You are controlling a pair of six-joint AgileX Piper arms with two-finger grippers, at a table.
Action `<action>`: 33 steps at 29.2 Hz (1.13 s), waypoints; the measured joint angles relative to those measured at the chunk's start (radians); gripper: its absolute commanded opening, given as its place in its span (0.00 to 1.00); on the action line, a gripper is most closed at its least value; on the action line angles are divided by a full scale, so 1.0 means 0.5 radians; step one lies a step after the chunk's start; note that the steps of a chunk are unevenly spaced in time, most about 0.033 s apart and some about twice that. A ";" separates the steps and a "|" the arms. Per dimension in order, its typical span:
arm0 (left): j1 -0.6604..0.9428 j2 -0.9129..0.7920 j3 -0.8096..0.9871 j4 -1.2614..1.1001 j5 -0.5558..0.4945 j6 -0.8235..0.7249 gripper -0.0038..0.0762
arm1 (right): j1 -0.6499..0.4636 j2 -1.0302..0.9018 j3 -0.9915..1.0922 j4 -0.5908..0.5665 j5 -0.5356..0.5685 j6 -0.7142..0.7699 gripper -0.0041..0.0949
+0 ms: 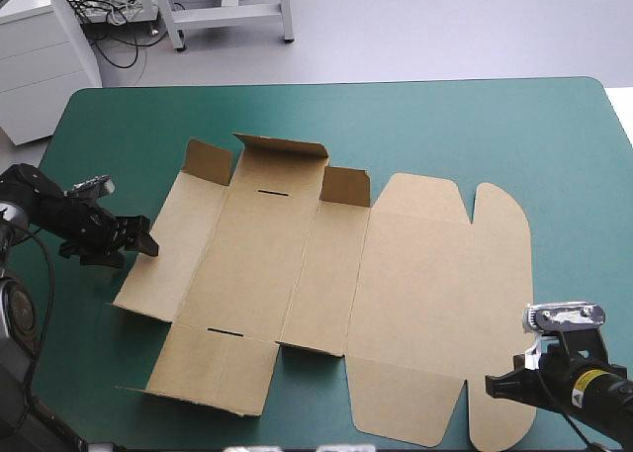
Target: Fold the box
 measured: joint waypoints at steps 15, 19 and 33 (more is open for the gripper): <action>-0.203 0.077 0.024 -0.178 -0.026 0.024 0.70 | 0.000 0.000 0.006 0.001 0.021 0.000 0.04; -0.291 0.023 0.091 -0.138 -0.060 0.019 0.70 | 0.000 0.000 0.006 0.001 0.005 0.000 0.04; -0.334 -0.250 0.229 -0.278 -0.025 0.001 0.70 | 0.000 0.000 0.006 -0.001 -0.036 0.000 0.04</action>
